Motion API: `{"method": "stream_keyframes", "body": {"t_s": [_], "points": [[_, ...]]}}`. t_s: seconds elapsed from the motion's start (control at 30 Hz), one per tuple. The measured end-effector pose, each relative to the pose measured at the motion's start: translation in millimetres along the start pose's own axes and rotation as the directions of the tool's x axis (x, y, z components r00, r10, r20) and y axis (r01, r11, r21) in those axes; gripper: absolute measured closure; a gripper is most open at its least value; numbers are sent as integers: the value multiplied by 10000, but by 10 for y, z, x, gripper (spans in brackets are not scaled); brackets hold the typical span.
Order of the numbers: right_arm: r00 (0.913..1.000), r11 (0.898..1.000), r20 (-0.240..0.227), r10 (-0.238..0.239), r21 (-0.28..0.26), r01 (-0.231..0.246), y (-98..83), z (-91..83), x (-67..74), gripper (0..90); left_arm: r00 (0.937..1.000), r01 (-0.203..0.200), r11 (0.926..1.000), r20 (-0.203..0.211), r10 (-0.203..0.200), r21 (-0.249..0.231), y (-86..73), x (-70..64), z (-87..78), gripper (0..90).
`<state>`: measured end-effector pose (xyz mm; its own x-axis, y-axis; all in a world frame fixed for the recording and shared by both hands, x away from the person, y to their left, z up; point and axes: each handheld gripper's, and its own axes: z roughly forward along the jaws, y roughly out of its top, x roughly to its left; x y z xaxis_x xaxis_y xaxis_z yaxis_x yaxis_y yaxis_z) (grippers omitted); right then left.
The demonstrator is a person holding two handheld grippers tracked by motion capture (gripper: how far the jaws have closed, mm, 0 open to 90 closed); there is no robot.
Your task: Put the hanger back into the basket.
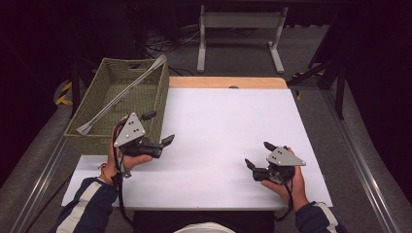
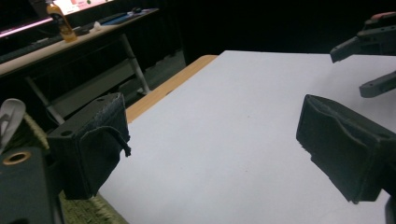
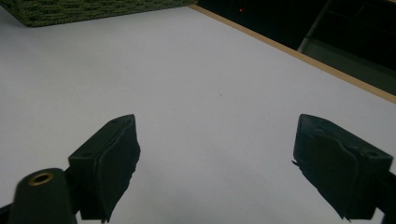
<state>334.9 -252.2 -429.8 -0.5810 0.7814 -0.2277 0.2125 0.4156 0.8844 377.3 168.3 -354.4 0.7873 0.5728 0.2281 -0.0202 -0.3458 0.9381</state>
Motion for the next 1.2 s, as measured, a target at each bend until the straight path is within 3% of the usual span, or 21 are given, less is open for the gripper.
{"method": "stream_keyframes", "body": {"t_s": [0.27,0.43,0.57,0.77,0.83,0.93,1.2], "points": [[9999,9999,-26,-119,-49,119,17,-6,27,147,9990,-374,9993,252,375,-64,-77,-134,17,98],[9998,9998,16,-178,-134,179,26,-21,40,145,9990,-292,9996,334,291,24,-172,-219,21,95],[9996,9995,38,-278,-175,278,34,-30,54,143,9983,-449,9987,374,441,222,-247,-281,35,100],[9991,9989,57,-429,-193,430,42,-31,82,139,9979,-412,9978,513,386,512,-396,-349,25,104],[9987,9985,62,-502,-206,503,45,-33,89,138,9979,-213,9975,629,170,676,-451,-362,16,101],[9983,9980,98,-583,-220,585,45,-41,103,137,9981,-338,9964,538,297,779,-502,-385,8,98],[9968,9967,93,-799,-151,800,35,-28,133,137,9999,-1,9931,120,-13,1173,-721,-397,-72,93]]}}
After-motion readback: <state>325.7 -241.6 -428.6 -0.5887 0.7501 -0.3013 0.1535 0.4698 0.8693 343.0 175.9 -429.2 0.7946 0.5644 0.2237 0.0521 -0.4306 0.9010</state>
